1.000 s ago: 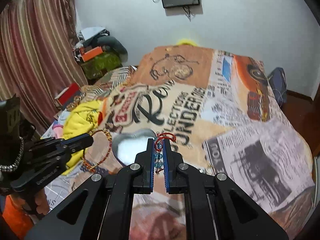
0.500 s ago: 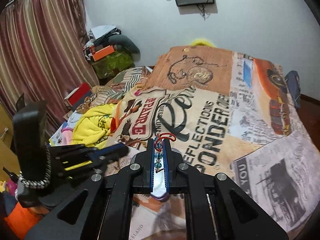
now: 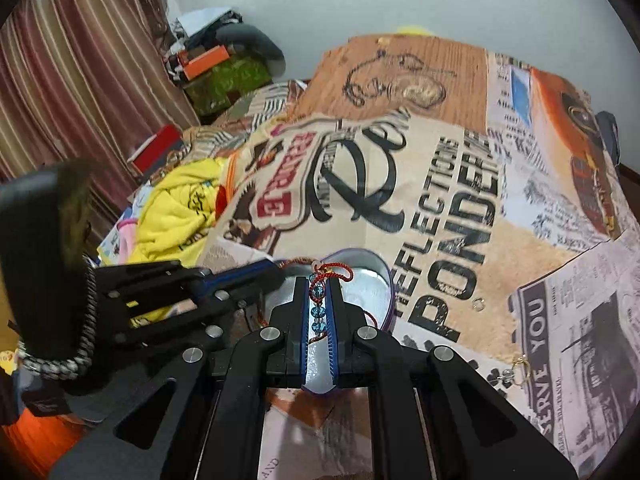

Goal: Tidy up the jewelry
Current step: 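Lower both bracelets into the heart tin and open both grippers, then move both grippers back to the rings lying on the cover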

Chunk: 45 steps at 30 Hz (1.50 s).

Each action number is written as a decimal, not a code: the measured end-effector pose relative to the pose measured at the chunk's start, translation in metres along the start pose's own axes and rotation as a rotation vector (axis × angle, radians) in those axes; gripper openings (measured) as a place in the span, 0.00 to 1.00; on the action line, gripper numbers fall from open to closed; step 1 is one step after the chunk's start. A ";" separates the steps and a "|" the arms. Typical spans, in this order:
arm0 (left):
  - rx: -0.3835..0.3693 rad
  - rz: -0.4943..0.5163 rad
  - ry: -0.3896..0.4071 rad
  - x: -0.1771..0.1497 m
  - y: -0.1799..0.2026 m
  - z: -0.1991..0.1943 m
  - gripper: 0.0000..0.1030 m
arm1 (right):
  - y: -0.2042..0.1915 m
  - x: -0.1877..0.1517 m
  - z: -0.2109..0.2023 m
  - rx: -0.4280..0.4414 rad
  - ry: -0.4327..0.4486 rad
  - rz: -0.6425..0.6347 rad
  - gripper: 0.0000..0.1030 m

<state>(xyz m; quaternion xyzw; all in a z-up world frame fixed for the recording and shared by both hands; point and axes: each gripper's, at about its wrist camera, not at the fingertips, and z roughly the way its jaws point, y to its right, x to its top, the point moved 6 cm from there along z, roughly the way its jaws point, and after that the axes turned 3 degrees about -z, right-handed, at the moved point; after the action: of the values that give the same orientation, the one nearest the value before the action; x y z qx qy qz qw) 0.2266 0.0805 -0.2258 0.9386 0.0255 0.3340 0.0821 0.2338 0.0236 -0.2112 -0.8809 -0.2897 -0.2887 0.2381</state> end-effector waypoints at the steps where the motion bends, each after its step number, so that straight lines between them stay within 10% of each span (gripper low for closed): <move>1: 0.000 -0.002 0.000 0.000 -0.001 0.000 0.01 | 0.000 -0.001 0.002 0.000 -0.006 -0.001 0.07; 18: 0.069 -0.008 0.032 -0.001 -0.016 -0.028 0.13 | -0.006 -0.012 0.011 -0.062 -0.065 -0.087 0.09; 23: 0.094 0.000 0.060 -0.003 -0.016 -0.042 0.37 | -0.002 -0.011 -0.001 -0.087 -0.046 -0.063 0.37; 45: 0.087 0.061 0.105 0.009 0.051 -0.071 0.48 | 0.062 -0.025 -0.087 -0.209 0.073 0.018 0.38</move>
<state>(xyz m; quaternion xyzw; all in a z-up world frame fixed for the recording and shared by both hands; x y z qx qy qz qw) 0.1880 0.0406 -0.1573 0.9228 0.0158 0.3838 0.0297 0.2251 -0.0810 -0.1799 -0.8925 -0.2412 -0.3469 0.1578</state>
